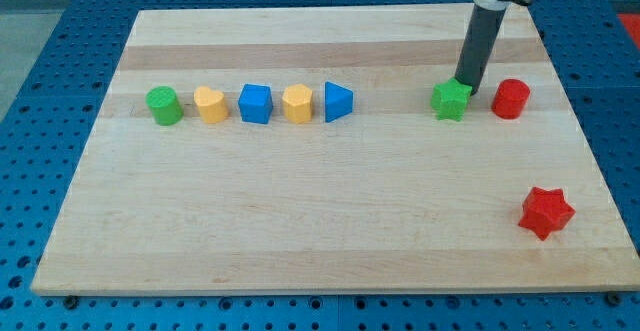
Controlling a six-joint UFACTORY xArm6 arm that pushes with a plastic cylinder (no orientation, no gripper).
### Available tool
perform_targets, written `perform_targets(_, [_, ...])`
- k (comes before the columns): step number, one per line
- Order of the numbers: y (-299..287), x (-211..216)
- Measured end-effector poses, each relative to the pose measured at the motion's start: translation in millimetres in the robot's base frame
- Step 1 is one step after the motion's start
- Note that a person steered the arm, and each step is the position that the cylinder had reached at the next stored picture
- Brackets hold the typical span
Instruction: Adjust the red star in between the green star and blue triangle
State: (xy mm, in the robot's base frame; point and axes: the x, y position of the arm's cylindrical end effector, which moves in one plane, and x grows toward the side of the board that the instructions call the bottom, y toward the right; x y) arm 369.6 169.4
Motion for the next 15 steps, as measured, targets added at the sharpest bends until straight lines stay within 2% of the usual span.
perform_targets(2, [-4,-15])
perform_targets(5, [-52,-26])
perform_targets(6, [-76,-11])
perform_targets(8, [-91,46])
perform_targets(11, [-69,189])
perform_targets(13, [2,238])
perform_targets(15, [68,241])
